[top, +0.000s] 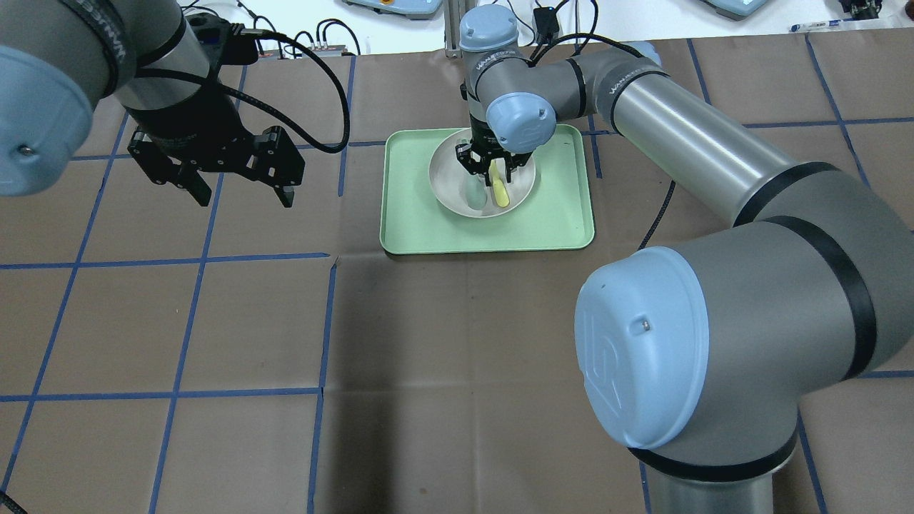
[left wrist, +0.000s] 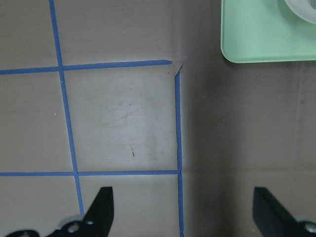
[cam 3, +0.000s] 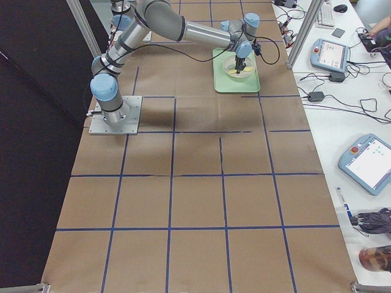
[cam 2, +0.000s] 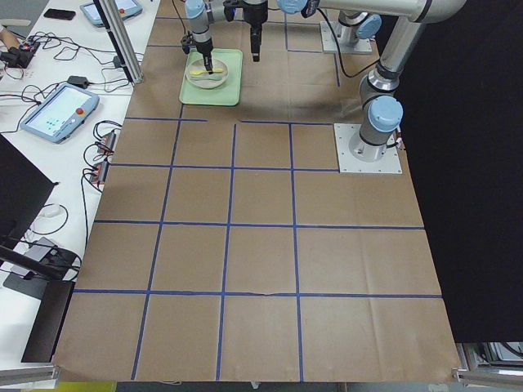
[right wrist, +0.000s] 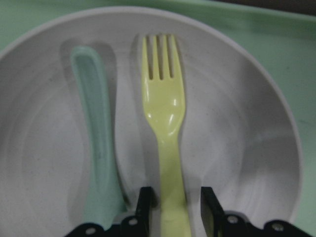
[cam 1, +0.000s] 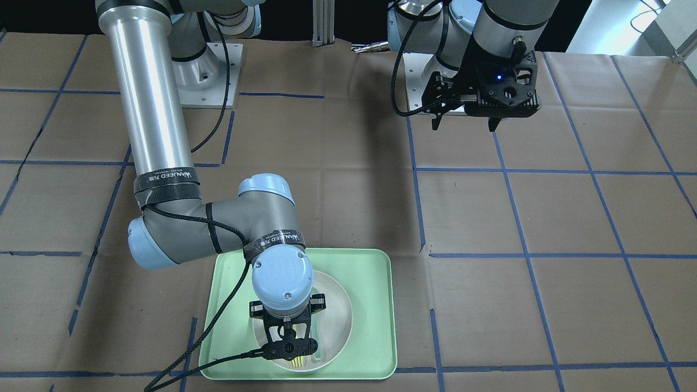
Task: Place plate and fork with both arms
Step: 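Lower the right gripper and grasp the yellow fork on the plate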
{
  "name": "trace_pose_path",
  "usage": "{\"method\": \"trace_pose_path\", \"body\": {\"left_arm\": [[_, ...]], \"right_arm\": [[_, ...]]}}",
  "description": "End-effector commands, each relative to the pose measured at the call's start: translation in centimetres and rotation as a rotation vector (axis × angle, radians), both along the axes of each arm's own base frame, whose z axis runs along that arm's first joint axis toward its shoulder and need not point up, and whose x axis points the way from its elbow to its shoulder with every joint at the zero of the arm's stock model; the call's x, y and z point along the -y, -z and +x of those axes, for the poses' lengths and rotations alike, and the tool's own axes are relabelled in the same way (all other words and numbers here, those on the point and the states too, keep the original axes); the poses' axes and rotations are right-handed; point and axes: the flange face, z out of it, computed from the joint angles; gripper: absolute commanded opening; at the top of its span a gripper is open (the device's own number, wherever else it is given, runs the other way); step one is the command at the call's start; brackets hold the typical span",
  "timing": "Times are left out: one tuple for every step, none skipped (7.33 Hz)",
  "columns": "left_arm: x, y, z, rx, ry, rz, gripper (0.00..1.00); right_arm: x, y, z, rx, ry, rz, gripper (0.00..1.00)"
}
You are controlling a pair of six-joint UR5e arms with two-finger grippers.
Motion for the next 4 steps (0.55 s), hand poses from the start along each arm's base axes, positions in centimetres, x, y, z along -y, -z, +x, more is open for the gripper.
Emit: {"method": "trace_pose_path", "body": {"left_arm": [[-0.12,0.09,-0.01,-0.005,0.003,-0.003,1.0],[-0.16,0.09,0.05,-0.006,0.001,-0.003,1.0],[-0.23,0.09,0.08,-0.003,0.001,-0.003,1.0],[-0.94,-0.55,0.25,-0.003,-0.003,-0.006,1.0]], "right_arm": [[0.08,-0.08,-0.04,0.001,0.001,-0.003,0.39],[0.14,-0.16,-0.02,0.001,0.002,-0.006,0.32],[0.14,-0.17,-0.02,0.001,0.002,-0.006,0.25],[0.14,-0.17,-0.02,0.001,0.002,-0.006,0.16]]}}
